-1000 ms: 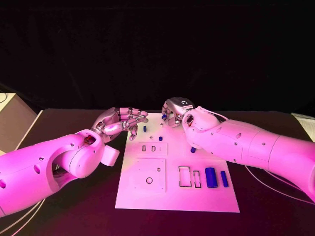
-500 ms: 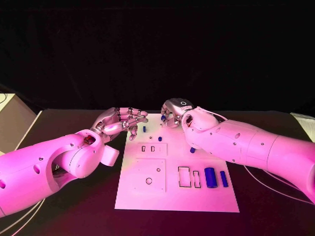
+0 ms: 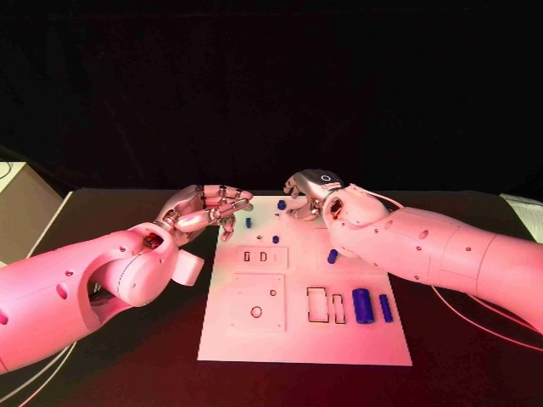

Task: Assemble the parts on the task board

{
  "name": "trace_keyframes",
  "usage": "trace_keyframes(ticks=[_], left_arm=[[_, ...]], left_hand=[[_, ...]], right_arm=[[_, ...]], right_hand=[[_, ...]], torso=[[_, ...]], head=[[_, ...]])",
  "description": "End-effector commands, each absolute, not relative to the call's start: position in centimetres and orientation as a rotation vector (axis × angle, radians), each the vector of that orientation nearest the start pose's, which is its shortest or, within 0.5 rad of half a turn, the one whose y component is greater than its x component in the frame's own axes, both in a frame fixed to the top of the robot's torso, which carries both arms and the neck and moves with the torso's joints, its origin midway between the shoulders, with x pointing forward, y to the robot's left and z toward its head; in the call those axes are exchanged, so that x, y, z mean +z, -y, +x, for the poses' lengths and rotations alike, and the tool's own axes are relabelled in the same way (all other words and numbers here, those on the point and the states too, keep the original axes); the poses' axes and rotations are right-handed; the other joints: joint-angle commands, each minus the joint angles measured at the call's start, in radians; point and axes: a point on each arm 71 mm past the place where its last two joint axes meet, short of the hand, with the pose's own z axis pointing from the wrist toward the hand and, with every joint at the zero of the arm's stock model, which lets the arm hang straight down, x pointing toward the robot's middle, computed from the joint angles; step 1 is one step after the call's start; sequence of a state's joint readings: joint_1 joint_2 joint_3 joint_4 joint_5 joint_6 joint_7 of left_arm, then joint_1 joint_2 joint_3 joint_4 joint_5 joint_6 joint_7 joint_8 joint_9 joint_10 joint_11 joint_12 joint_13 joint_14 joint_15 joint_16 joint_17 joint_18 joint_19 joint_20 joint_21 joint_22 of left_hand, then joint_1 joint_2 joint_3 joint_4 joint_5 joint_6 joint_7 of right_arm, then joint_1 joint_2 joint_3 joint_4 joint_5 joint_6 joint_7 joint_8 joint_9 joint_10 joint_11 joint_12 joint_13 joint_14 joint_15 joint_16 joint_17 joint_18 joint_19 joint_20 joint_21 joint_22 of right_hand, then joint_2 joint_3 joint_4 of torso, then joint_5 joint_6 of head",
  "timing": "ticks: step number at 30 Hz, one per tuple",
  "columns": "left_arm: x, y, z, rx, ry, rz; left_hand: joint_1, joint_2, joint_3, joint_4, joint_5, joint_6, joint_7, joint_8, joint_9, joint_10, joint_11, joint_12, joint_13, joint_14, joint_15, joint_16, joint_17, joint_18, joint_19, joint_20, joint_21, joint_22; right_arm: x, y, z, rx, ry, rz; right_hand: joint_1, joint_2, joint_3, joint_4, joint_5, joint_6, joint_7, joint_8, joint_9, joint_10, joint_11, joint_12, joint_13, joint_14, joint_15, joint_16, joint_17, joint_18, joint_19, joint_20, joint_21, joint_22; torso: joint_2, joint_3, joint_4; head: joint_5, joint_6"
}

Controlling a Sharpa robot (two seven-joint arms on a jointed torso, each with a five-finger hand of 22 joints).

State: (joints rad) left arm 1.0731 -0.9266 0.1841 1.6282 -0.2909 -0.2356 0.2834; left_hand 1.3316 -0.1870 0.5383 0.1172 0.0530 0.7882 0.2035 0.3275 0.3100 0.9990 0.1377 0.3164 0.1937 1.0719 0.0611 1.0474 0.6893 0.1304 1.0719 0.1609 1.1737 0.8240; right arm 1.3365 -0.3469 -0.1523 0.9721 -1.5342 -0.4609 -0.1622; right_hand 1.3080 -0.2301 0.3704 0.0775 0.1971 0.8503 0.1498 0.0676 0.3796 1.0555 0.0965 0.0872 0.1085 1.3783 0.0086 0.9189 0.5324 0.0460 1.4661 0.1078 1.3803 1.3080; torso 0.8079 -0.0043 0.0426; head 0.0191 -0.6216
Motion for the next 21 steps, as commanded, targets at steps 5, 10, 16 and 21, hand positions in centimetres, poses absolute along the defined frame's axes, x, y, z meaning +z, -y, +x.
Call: trace_keyframes(ticks=[5, 10, 16, 21], left_arm=[[-14.9, -22.1, 47.7, -1.58, -1.472, -0.874], [-15.1, -22.3, 48.0, -1.572, -1.469, -0.881], [-15.2, -22.4, 48.1, -1.572, -1.47, -0.883], [-15.3, -22.4, 48.1, -1.575, -1.474, -0.884]], left_hand=[[0.008, 0.002, 0.001, -0.001, -0.004, -0.006, 0.008, 0.0, 0.001, -0.001, 0.002, -0.006, -0.001, 0.002, 0.003, -0.003, -0.001, 0.021, -0.008, 0.0, -0.006, -0.001], [0.008, 0.002, 0.001, -0.001, -0.004, -0.006, 0.008, 0.0, 0.001, -0.001, 0.002, -0.006, -0.001, 0.002, 0.003, -0.003, -0.001, 0.021, -0.008, 0.0, -0.006, -0.001], [0.005, 0.0, 0.003, -0.003, -0.004, -0.007, 0.009, 0.0, 0.002, 0.0, 0.002, -0.007, -0.003, 0.002, 0.004, -0.005, -0.001, 0.021, -0.007, 0.0, -0.007, -0.002], [0.005, 0.0, 0.003, -0.003, -0.004, -0.007, 0.009, 0.0, 0.002, 0.0, 0.002, -0.007, -0.003, 0.002, 0.004, -0.005, -0.001, 0.021, -0.007, 0.0, -0.007, -0.002]], right_arm=[[-13.4, 12.5, 57.2, 0.53, -1.364, -0.159], [-12.4, 15.6, 56.8, 0.579, -1.427, -0.046], [-12.5, 19.0, 56.7, 0.58, -1.531, 0.031], [-12.9, 20.7, 56.8, 0.558, -1.601, 0.049]], right_hand=[[0.033, 0.003, 0.011, 0.013, 0.014, 0.042, 0.01, 0.028, 0.002, 0.072, -0.009, 0.049, 0.019, 0.006, -0.009, -0.005, -0.001, -0.002, 0.019, -0.006, 0.034, 0.107], [0.056, -0.009, 0.062, 0.008, 0.028, 0.088, 0.004, 0.047, 0.004, 0.246, -0.033, 0.15, 0.077, 0.034, -0.025, 0.073, 0.108, -0.02, 0.056, -0.016, 0.103, 0.177], [0.021, -0.018, 0.02, 0.029, 0.072, 0.066, 0.004, 0.058, -0.003, 0.291, -0.033, 1.185, 1.113, 0.092, -0.024, 0.332, 0.482, -0.046, 0.105, -0.022, 0.191, 0.263], [0.017, -0.01, -0.003, 0.051, 0.074, 0.046, 0.014, 0.073, -0.007, 0.4, -0.021, 1.372, 1.321, 0.122, -0.012, 0.458, 0.688, -0.046, 0.105, -0.007, 0.191, 0.263]], torso=[[-0.015, 0.0094, -0.0142], [-0.026, 0.0151, -0.0243], [-0.036, 0.0201, -0.0342], [-0.039, 0.0242, -0.0382]], head=[[0.004, 0.006], [0.007, 0.01], [0.007, 0.011], [0.009, 0.008]])
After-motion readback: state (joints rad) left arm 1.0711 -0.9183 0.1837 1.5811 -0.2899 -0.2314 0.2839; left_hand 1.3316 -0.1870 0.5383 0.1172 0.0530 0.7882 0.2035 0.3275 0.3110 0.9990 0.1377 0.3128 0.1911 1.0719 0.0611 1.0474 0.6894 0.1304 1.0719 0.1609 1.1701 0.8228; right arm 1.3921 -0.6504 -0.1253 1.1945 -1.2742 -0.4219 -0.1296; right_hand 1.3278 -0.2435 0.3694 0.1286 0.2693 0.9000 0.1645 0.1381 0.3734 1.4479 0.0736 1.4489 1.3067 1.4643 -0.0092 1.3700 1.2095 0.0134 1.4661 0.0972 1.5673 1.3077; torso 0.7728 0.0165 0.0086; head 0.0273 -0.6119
